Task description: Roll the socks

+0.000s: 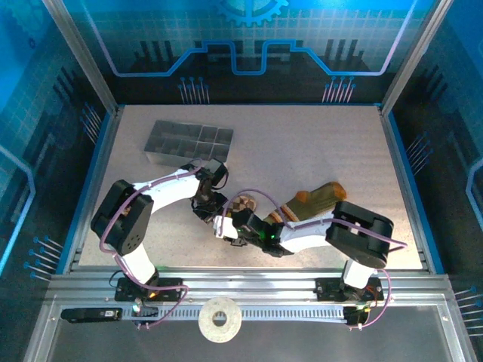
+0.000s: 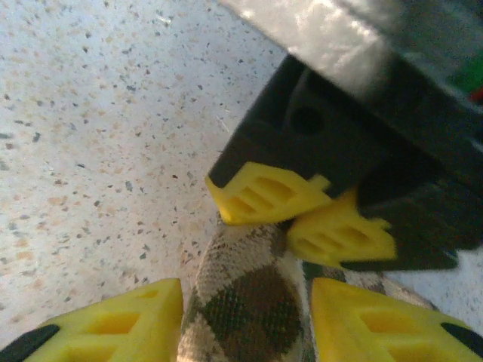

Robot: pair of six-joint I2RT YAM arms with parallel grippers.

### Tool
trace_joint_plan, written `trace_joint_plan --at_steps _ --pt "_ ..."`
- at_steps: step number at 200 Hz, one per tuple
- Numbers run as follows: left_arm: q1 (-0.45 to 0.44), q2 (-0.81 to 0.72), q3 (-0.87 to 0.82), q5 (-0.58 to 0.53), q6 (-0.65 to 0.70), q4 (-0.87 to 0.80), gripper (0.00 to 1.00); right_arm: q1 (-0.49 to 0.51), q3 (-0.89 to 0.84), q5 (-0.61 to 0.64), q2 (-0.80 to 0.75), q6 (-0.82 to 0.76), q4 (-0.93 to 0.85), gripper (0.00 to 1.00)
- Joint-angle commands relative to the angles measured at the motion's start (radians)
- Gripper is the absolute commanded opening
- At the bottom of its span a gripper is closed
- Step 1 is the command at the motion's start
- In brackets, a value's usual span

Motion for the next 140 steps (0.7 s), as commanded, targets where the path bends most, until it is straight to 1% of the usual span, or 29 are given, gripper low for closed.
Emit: trace_joint_plan --at_steps 1,15,27,46,51,55,70,80,106,122,140 --pt "-0.016 0.065 -0.039 -0.015 0.024 -0.074 0.0 0.01 0.035 0.032 0.065 0.016 -0.037 0.36" --pt "-0.016 0.059 -0.039 -0.016 0.024 -0.073 0.0 0.003 0.059 0.057 0.101 0.054 -0.091 0.27" --pt "-0.015 0.045 -0.04 -0.022 0.022 -0.078 0.0 -0.006 0.071 0.073 0.12 0.098 -0.147 0.23" --pt "-0.013 0.008 -0.04 -0.027 0.02 -0.08 0.06 -0.015 0.052 0.069 0.122 0.157 -0.206 0.15" --pt "-0.011 -0.004 -0.041 -0.026 0.017 -0.08 0.1 -0.017 0.045 0.066 0.12 0.171 -0.215 0.12" --pt "-0.009 -0.014 -0.042 -0.023 0.015 -0.077 0.15 -0.019 0.039 0.059 0.116 0.183 -0.223 0.09" --pt "0.002 -0.057 -0.045 -0.019 -0.001 -0.073 0.39 -0.034 0.009 0.008 0.099 0.23 -0.234 0.0" --pt "0.009 -0.09 -0.046 -0.026 -0.012 -0.072 0.51 -0.044 -0.008 -0.03 0.091 0.267 -0.239 0.0" --pt "0.038 -0.176 -0.047 -0.057 -0.034 -0.06 0.75 -0.074 -0.071 -0.135 0.078 0.358 -0.201 0.0" --pt "0.052 -0.21 -0.049 -0.071 -0.028 -0.044 0.79 -0.088 -0.105 -0.189 0.078 0.401 -0.172 0.0" --pt "0.059 -0.237 -0.073 -0.061 -0.014 0.008 0.79 -0.111 -0.136 -0.236 0.084 0.447 -0.147 0.0"
